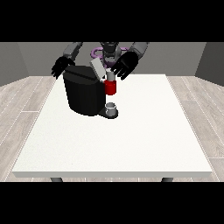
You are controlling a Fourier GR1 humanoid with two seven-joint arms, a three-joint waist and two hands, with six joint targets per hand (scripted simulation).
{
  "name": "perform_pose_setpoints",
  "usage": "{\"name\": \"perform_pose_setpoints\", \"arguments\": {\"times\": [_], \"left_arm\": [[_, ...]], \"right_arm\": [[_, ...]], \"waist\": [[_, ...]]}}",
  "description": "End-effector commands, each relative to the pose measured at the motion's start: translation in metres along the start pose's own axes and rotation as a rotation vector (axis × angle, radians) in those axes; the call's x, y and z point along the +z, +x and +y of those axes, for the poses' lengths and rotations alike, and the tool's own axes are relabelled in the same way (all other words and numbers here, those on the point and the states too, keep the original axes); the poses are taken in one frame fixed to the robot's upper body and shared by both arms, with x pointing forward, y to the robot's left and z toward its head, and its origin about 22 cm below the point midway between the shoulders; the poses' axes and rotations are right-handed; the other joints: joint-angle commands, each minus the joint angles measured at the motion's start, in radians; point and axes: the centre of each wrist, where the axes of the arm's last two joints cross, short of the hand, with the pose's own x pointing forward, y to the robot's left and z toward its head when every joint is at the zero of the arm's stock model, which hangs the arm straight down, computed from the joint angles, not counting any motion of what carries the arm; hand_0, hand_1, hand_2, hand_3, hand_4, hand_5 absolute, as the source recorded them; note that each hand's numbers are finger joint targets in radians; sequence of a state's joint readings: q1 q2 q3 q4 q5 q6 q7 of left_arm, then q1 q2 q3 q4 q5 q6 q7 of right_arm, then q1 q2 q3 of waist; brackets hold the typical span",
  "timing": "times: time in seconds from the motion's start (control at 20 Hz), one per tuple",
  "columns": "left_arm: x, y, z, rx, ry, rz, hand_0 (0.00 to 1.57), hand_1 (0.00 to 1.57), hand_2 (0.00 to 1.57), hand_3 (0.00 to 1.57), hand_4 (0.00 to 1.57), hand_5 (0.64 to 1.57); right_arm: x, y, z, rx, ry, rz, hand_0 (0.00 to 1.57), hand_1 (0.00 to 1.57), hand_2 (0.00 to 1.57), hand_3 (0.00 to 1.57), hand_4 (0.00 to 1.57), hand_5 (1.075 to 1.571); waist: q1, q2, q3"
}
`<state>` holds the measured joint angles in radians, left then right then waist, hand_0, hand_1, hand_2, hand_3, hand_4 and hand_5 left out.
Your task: Insert the coffee pod into the coffee machine and close the lid
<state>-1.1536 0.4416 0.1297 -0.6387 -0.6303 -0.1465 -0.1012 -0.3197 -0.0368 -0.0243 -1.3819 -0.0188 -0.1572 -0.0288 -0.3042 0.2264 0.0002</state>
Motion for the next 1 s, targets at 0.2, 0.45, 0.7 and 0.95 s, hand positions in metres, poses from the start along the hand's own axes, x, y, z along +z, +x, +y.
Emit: {"name": "perform_pose_setpoints", "arguments": {"times": [0.2,0.45,0.7,0.95], "left_arm": [[0.003,-0.010,0.008,0.003,0.007,-0.006,1.18,1.18,1.25,1.18,0.49,1.571],[-0.003,0.010,-0.021,-0.018,-0.020,-0.053,1.19,1.19,1.27,1.20,0.51,1.571],[-0.003,0.002,0.009,-0.026,0.017,0.004,1.18,1.18,1.25,1.19,0.49,1.571],[-0.002,0.000,-0.019,-0.011,-0.042,-0.006,1.25,1.25,1.28,1.18,0.48,1.571]], "right_arm": [[0.002,0.010,0.003,-0.022,0.018,-0.049,0.00,0.00,0.00,0.00,0.51,1.571],[-0.002,-0.007,-0.014,-0.015,-0.048,-0.040,0.00,0.00,0.00,0.00,0.48,1.571],[-0.001,0.003,-0.005,-0.032,0.004,-0.056,0.00,0.00,0.00,0.00,0.46,1.571],[0.013,-0.016,-0.011,0.004,-0.028,-0.037,0.00,0.00,0.00,0.00,0.42,1.571]], "waist": [[-0.013,0.039,-0.0002],[0.035,0.031,0.0002],[-0.011,0.062,-0.0001],[0.004,0.033,0.0000]]}}
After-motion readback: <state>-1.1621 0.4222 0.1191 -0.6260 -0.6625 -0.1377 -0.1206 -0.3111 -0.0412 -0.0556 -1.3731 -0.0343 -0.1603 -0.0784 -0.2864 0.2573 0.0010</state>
